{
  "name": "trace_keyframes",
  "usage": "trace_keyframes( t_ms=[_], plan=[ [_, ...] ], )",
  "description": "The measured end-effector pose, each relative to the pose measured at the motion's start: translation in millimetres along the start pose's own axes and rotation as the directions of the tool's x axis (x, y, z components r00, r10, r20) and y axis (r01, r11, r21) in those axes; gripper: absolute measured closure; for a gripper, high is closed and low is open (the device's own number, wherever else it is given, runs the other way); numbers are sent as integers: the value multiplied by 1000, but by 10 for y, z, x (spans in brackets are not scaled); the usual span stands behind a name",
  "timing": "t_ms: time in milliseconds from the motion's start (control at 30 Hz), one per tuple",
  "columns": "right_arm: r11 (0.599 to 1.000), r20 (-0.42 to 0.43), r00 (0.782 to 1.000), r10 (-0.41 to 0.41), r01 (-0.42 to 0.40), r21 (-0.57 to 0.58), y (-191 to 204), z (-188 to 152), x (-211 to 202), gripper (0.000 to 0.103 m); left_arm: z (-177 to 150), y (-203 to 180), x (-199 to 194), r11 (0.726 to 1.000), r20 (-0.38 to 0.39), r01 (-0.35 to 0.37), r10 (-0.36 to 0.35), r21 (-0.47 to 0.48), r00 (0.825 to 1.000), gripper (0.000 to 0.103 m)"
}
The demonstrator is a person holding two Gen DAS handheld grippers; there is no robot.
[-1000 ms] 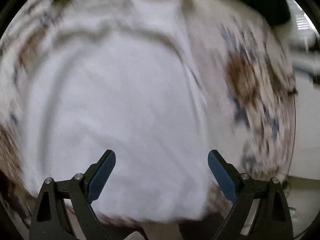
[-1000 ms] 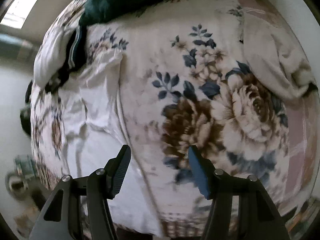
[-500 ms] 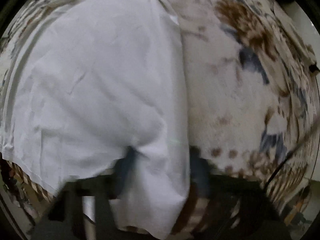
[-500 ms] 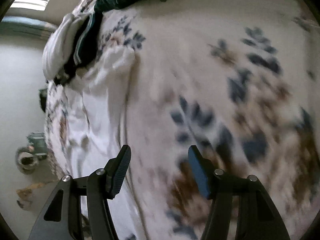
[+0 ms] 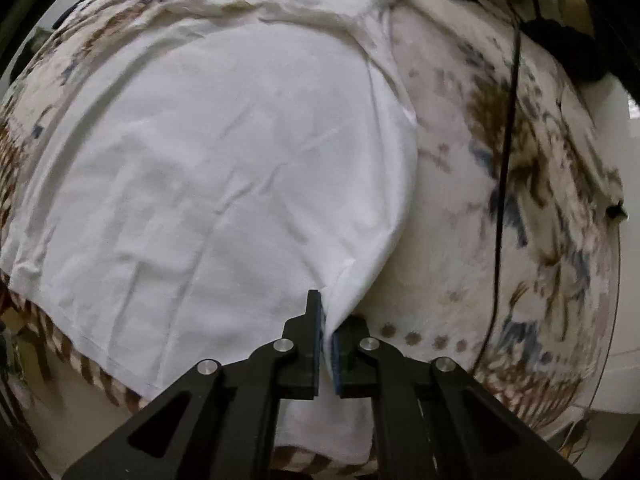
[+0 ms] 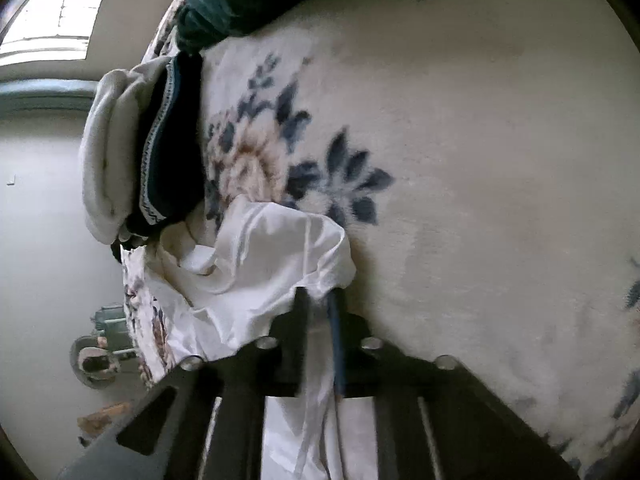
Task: Fold small clothes
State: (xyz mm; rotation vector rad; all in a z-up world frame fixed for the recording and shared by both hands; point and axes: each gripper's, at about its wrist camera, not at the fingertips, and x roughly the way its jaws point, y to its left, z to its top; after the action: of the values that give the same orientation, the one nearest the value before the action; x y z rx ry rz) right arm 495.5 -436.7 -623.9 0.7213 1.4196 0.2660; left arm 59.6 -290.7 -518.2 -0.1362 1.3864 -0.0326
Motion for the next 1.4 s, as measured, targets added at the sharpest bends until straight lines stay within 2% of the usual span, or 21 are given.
trace_keyframes(
  t_ms=[167,233,433,600,767,900,1067,1133,1233,1267,1333,1400],
  plan=[
    [998,22,1000,-19,20,-65,243,-6,-296,102,93,182,-437,998,47,18,-15,-56,999,101],
    [995,41,999,-19,23,-98,410,8,-474,102,19,254,-564,997,69,15,-10,-74,998,101],
    [979,70,997,-40,53,-199,985,-39,-740,102,21,923,-1055,985,136,1,23,-173,991,101],
    [972,90,995,-50,69,-223,1527,-149,-697,102,99,1454,-1215,963,160,12,32,-269,987,101],
    [947,107,988,-112,139,-289,2337,-261,-310,102,182,2121,-1139,942,145,39,10,-333,989,101],
    [905,123,970,-208,239,-352,2965,-327,289,102,244,2647,-957,934,112,52,-13,-353,994,101],
    [818,155,918,-364,395,-419,3533,-392,1194,103,349,3265,-516,916,43,70,-57,-396,997,101],
    [771,175,889,-423,455,-446,3679,-429,1530,103,405,3424,-352,916,19,75,-73,-393,997,101],
    [706,197,838,-509,537,-461,3737,-426,1913,102,465,3568,-126,916,-37,113,-138,-384,990,100],
    [705,188,833,-520,543,-456,3737,-407,1994,102,473,3623,-56,912,-61,137,-174,-387,983,97],
    [752,127,861,-493,495,-435,3688,-373,2097,102,458,3719,-24,895,-81,175,-226,-410,971,95],
    [796,89,888,-451,445,-409,3653,-397,2029,99,430,3831,-52,875,-97,214,-281,-435,955,92]
  ],
)
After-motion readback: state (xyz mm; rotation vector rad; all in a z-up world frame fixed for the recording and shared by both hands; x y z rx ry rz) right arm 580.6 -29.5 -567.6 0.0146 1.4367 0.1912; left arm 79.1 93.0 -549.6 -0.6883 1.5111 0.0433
